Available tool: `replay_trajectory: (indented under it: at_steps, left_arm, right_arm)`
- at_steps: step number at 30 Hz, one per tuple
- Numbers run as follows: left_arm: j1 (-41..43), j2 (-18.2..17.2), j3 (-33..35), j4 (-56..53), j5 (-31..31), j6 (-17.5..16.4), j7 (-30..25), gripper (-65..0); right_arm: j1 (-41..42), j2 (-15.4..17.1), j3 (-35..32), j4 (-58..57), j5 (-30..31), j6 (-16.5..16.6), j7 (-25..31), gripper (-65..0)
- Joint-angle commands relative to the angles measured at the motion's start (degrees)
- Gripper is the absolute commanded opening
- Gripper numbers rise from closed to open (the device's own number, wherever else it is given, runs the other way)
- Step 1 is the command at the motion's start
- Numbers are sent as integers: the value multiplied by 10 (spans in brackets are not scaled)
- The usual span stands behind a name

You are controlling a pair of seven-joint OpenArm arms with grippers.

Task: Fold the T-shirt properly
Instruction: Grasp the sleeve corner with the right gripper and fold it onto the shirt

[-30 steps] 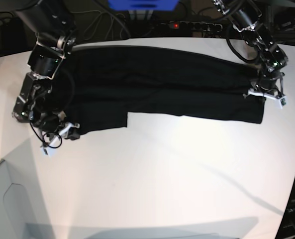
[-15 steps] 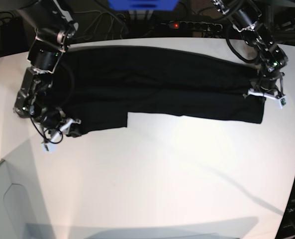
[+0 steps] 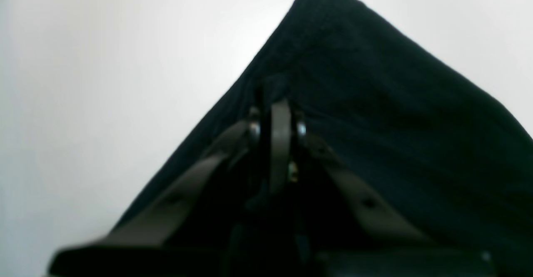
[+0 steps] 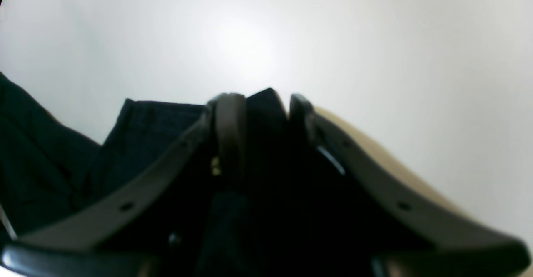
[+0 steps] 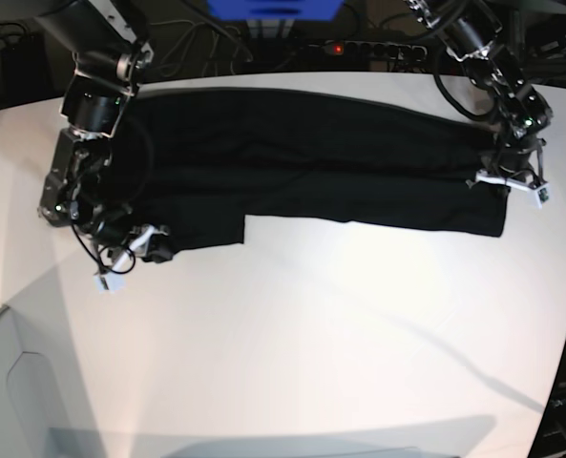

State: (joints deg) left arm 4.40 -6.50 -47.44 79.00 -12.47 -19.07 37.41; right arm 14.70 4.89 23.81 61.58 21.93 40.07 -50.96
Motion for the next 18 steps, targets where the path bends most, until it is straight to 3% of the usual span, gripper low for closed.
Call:
replay_trajectory:
  at_steps: [1,5,12,18]
  left_arm:
    - [0,-2,-1,3,8,7,19,-650]
    - [0,-2,-1,3,7,7,19,-650]
    - [1,-2,-1,3,7,7,19,-650]
    - [2,-2,-1,3,7,7,19,-650]
  right_arm:
    - [-13,-1,-6,-9,-65,-1,-74,-502]
    - [-13,0,-18,-9,-67,-1,-74,-650]
    - [-13,3,-29,17,-65,-1,-85,-650]
    - [-60,5,-28,178,-65,-1,-99,-650]
